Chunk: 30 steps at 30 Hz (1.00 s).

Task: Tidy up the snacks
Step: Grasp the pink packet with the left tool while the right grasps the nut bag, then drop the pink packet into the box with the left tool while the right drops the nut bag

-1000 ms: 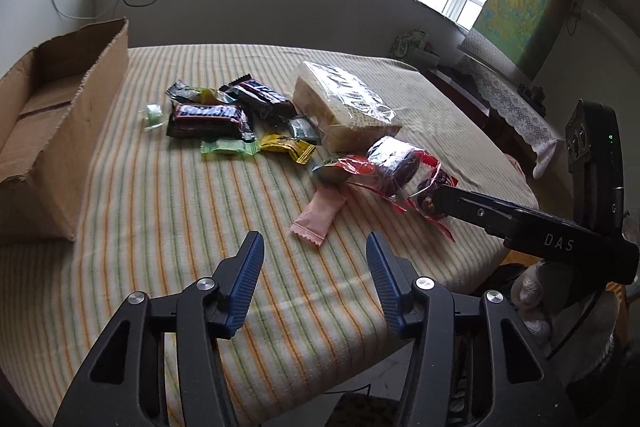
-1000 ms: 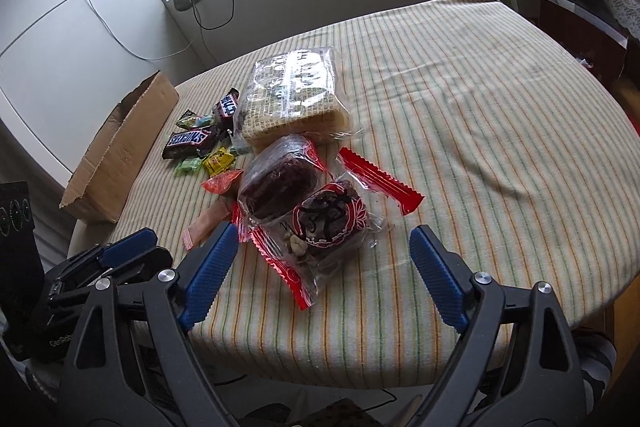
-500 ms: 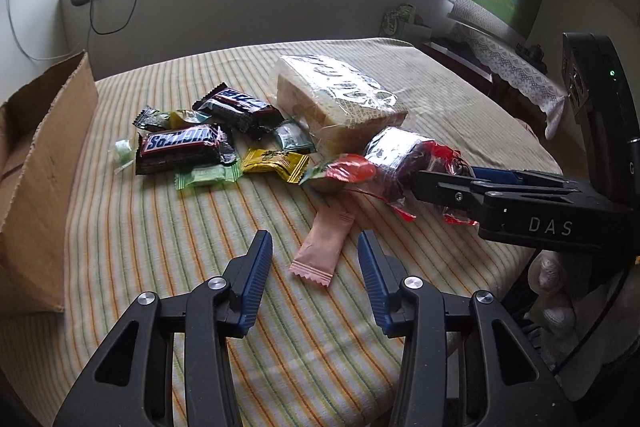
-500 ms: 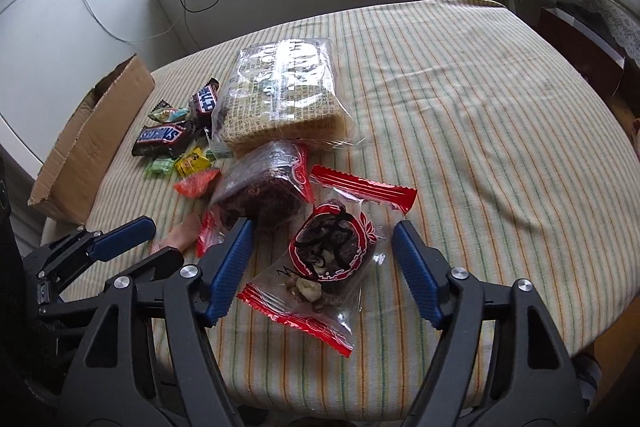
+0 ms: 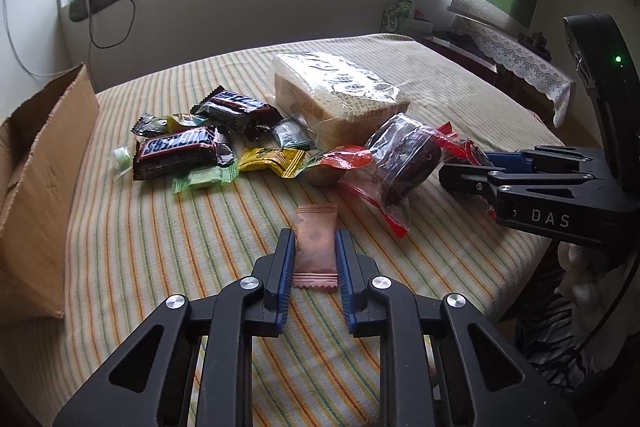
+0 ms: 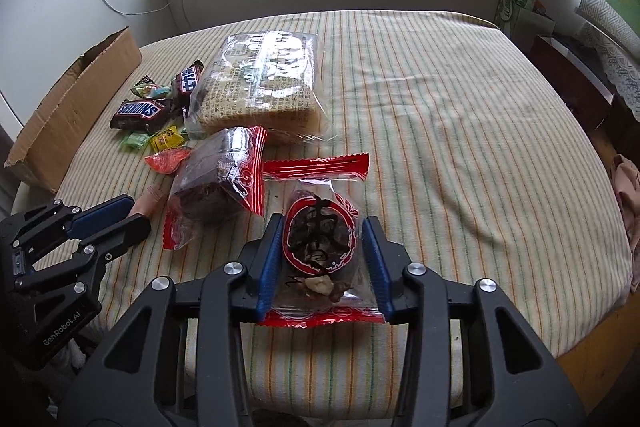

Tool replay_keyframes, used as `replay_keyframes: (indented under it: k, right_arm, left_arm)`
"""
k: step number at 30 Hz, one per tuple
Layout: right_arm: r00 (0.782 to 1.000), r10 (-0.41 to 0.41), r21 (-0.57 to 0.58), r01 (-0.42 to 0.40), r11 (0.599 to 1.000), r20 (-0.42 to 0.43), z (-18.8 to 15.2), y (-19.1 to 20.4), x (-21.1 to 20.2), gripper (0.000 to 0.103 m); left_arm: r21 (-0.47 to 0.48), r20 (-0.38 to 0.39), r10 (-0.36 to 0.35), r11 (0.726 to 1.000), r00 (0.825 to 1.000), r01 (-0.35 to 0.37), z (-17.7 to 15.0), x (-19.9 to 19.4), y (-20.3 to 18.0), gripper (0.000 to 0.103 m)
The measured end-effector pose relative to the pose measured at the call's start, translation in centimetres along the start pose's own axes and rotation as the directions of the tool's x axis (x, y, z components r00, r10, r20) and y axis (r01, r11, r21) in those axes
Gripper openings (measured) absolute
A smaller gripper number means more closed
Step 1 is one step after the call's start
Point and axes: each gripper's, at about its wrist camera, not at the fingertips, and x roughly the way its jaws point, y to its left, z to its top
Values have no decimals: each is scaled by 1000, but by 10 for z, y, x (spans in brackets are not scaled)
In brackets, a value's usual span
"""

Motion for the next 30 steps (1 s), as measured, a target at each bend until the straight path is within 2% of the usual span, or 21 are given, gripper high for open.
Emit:
replay_keyframes:
  k: [4, 18, 23, 30]
  right_arm:
    - [1000, 18, 27, -19, 999, 9, 0, -5, -5, 36]
    - [997, 20, 47, -24, 999, 72, 1, -12, -36, 36]
    - [993, 55, 14, -57, 998, 106, 13, 2, -48, 36]
    - [983, 127, -89, -116, 989, 135, 38, 50, -50, 36]
  left_arm:
    - [-28, 7, -4, 1000, 1000, 4, -1, -2, 1, 19]
    - [-73, 55, 6, 997, 998, -2, 3, -20, 6, 19]
    - [-94, 98, 27, 995, 995, -18, 9, -36, 16, 19]
    - [-147, 147, 98, 986, 984, -76, 12, -60, 49, 19]
